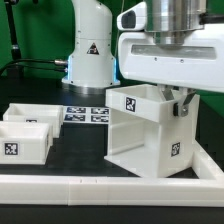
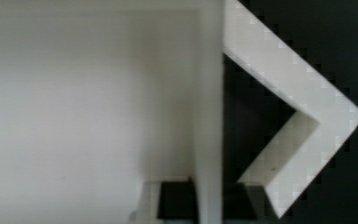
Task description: Assemble drawer
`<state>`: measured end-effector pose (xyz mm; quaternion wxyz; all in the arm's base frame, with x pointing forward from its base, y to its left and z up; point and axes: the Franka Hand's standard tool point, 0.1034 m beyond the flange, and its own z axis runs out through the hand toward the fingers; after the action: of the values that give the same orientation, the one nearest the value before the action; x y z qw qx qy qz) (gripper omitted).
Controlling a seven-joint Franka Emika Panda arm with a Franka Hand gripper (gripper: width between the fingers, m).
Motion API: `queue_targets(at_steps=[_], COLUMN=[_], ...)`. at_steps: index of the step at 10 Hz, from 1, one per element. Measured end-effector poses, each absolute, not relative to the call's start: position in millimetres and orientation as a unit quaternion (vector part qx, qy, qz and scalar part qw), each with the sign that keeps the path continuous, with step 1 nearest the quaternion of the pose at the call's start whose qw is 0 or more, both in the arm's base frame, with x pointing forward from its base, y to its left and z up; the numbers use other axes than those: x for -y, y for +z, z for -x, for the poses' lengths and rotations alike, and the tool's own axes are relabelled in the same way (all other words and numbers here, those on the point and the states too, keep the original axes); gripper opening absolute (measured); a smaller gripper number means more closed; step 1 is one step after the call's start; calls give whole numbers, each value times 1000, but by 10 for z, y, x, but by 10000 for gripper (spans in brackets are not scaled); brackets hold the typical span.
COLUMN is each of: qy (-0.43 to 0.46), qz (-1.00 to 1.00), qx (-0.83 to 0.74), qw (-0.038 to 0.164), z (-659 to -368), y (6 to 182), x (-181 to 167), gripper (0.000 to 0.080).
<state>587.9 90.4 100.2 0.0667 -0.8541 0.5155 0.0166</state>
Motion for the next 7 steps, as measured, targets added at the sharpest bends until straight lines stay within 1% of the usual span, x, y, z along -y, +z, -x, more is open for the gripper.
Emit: queue_targets(at_steps=[1, 2, 4, 7], qy=[26, 38, 43, 46], qz=[816, 779, 752, 745], qx=[-574, -623, -655, -662], qw=[66, 57, 60, 61], z=[-5902, -5907, -5901, -5902], y=[1007, 1026, 1019, 1008], x=[-861, -826, -874, -889], gripper=[38, 38, 38, 38])
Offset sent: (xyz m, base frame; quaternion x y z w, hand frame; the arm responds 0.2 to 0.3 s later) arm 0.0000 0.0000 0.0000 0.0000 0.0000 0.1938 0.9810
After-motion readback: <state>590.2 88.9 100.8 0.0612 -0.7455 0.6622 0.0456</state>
